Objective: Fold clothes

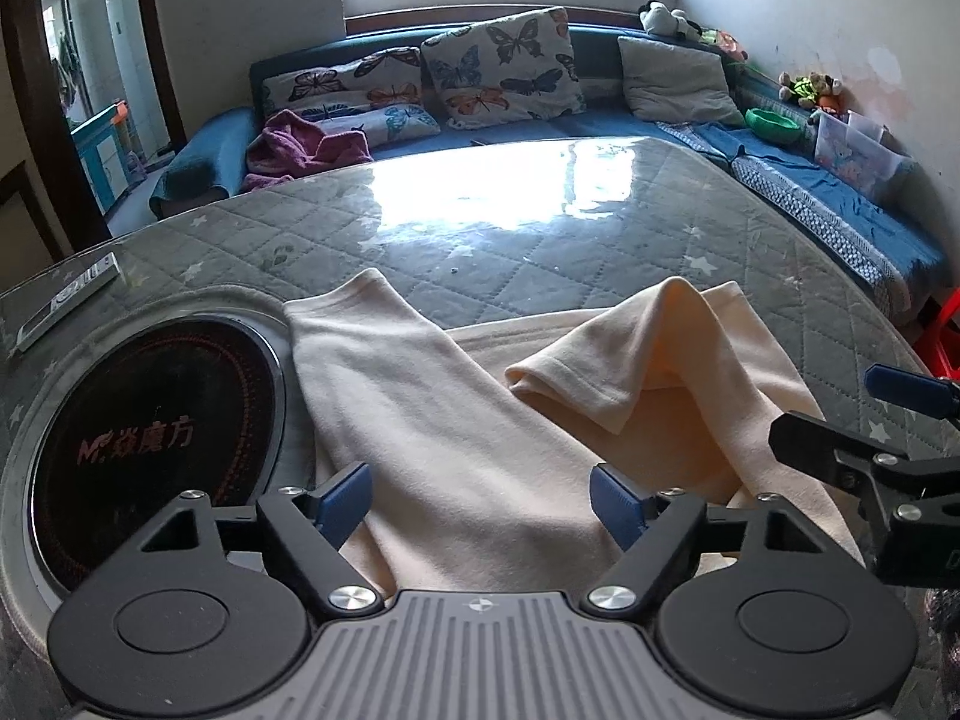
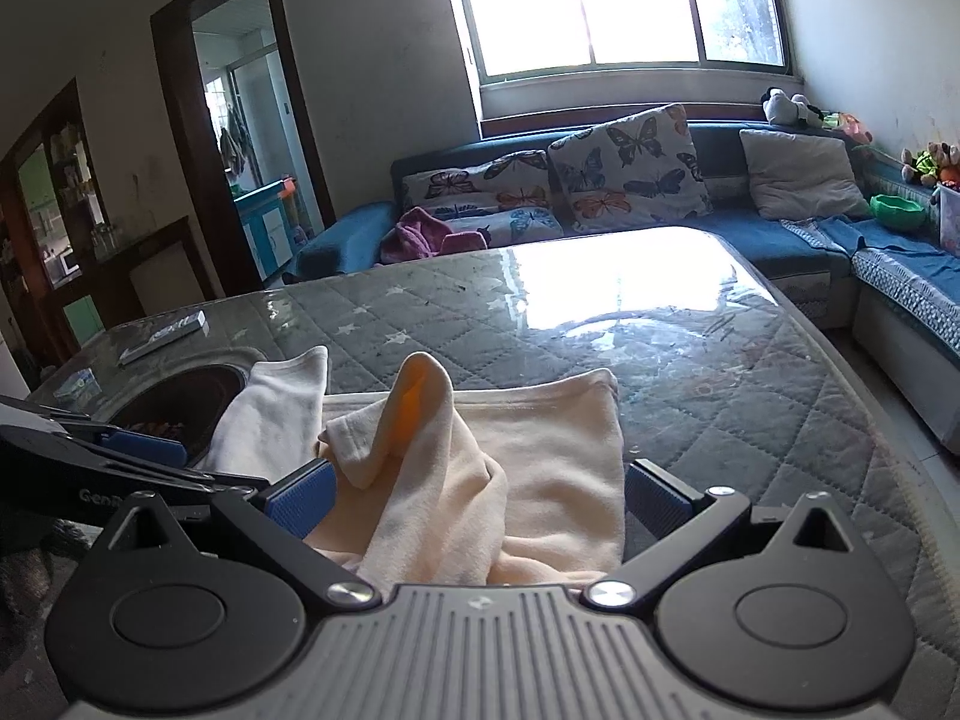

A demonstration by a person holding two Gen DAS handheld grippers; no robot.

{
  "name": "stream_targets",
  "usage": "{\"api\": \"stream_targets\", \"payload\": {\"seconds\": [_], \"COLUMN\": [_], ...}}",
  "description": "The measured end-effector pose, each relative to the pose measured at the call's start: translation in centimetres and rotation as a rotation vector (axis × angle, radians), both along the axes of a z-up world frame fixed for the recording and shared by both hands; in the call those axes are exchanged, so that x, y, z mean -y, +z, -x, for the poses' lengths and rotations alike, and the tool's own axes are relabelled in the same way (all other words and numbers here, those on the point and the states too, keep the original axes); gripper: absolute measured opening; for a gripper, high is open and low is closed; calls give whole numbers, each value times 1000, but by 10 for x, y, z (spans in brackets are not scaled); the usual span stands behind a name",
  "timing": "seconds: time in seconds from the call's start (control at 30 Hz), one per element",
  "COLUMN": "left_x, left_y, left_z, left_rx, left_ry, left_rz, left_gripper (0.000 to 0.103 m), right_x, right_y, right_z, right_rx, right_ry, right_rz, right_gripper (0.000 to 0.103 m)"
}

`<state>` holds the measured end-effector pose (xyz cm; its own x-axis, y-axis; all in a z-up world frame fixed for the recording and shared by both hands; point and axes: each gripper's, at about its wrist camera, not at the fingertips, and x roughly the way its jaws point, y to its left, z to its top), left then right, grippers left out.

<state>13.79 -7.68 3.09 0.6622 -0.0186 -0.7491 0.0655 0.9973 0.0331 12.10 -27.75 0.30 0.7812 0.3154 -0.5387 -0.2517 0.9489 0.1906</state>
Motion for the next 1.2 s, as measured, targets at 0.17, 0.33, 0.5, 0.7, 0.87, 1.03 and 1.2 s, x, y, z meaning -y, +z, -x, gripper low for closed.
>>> {"api": "stream_targets", "payload": {"seconds": [0.17,0.33,0.5,0.7,0.87,1.03,1.2], "left_x": [-6,-12,-14,-20,-19,-27,-28], "left_y": [4,8,6,-4,-17,-23,-19], "left_z": [-1,-14,-41,-81,-95,-91,-86], "left_rx": [17,19,22,-12,-51,-60,-51], "left_ry": [10,24,61,133,134,128,107], "left_rz": [12,34,16,-11,-37,-13,4], "left_gripper": [78,80,84,83,69,46,10], "right_x": [-2,-9,-18,-33,-43,-48,-44], "right_y": [0,-2,-3,-9,-11,-15,-18], "right_z": [-2,-12,-28,-46,-56,-60,-61], "right_rx": [-4,-3,2,-6,-8,-13,-39], "right_ry": [4,7,22,55,114,162,171], "right_rz": [16,60,97,156,173,196,182], "right_gripper": [103,103,101,91,82,69,53]}}
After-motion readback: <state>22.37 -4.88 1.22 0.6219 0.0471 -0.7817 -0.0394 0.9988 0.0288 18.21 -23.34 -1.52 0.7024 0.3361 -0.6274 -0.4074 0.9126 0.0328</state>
